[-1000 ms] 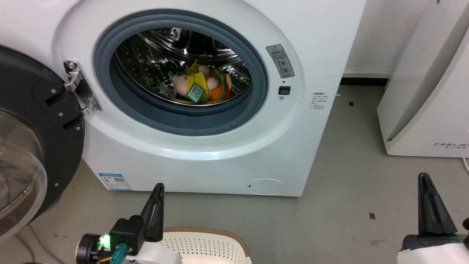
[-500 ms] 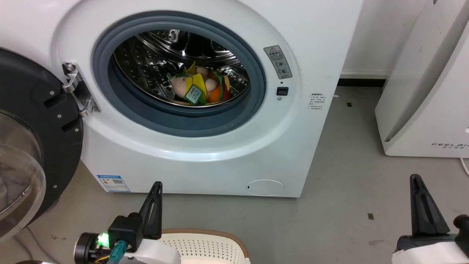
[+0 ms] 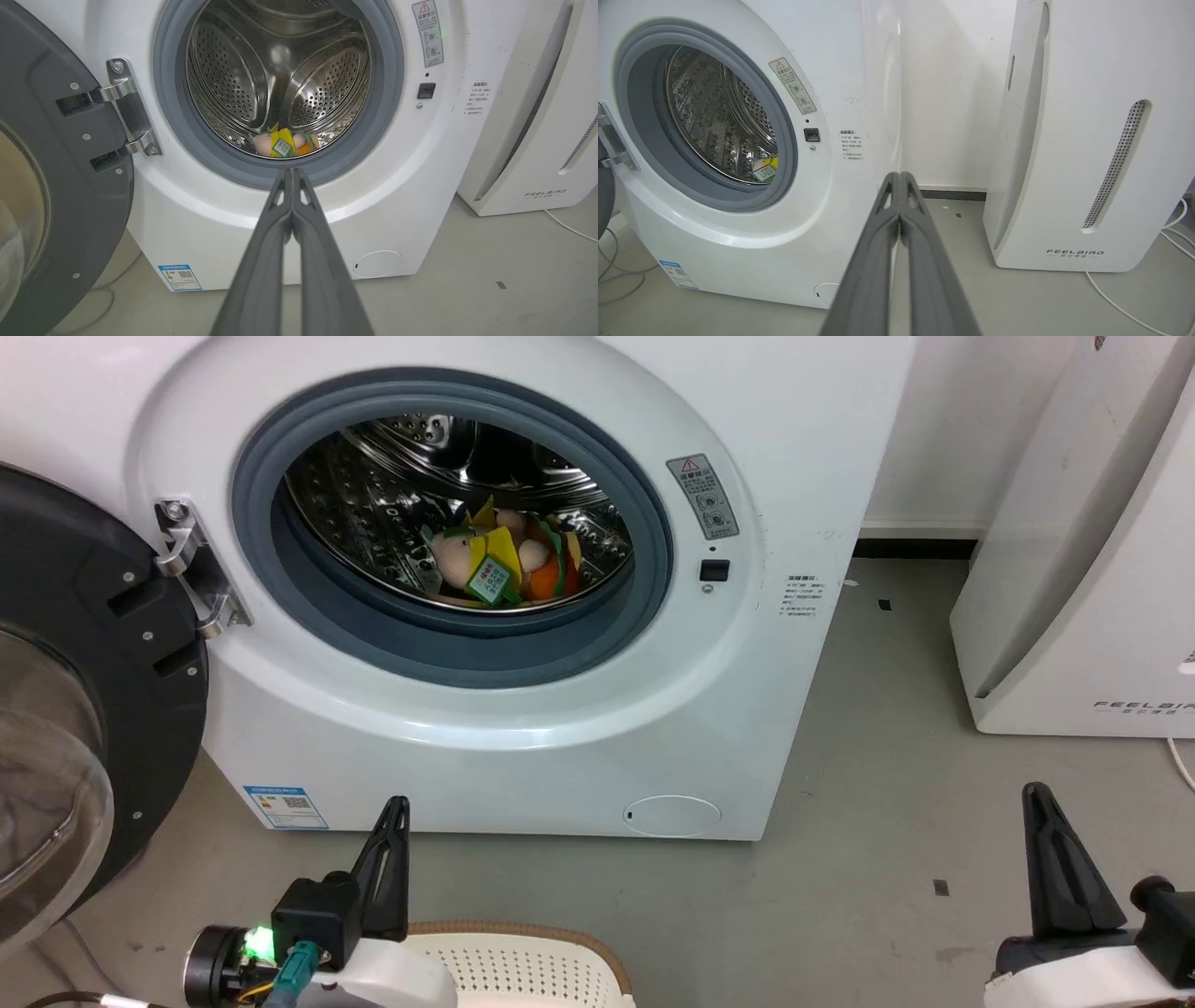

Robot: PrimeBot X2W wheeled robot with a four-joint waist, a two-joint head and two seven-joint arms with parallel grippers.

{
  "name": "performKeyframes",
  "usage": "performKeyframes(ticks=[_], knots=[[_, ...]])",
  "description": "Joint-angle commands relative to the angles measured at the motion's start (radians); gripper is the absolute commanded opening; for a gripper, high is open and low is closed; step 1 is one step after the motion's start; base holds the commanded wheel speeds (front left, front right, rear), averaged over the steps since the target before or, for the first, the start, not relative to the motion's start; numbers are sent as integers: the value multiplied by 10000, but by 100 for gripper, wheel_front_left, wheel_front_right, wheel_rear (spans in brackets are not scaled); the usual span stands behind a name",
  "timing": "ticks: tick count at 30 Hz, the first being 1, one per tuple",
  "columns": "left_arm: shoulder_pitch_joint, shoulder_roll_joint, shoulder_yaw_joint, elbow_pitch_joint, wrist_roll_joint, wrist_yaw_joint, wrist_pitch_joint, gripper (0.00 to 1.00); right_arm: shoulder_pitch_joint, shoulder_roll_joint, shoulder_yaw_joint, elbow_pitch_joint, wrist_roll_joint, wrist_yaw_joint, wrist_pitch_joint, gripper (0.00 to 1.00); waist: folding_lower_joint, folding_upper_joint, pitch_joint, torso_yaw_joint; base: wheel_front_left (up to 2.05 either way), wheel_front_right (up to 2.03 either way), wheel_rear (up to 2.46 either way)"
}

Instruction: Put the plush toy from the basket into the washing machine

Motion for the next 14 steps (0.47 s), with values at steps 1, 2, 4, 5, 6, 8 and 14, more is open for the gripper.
performKeyframes(ticks=[1,2,4,5,6,8,14], knots=[[41,-36,84,-83,101,-21,41,0,-159,-1,43,45,-62,-3,44,0,0,-1,-5,-6,0,0,0],[42,-43,98,-93,110,-27,61,0,-164,-1,57,50,-72,-3,65,0,0,-1,-9,-10,0,0,0],[44,-56,128,-112,129,-38,102,0,-174,-2,85,59,-92,-3,106,0,0,-1,-16,-19,0,0,0],[44,-56,128,-112,129,-38,102,0,-174,-2,85,59,-92,-3,106,0,0,-1,-16,-19,0,0,0],[45,-63,143,-121,138,-44,123,0,-179,-2,100,63,-101,-3,126,0,0,-1,-19,-23,0,0,0],[47,-76,173,-140,156,-55,164,0,-189,-2,128,72,-121,-4,168,0,0,-1,-26,-32,0,0,0],[53,-116,262,-197,212,-89,286,0,-219,-2,213,99,-180,-4,290,0,0,-1,-47,-58,0,0,0]])
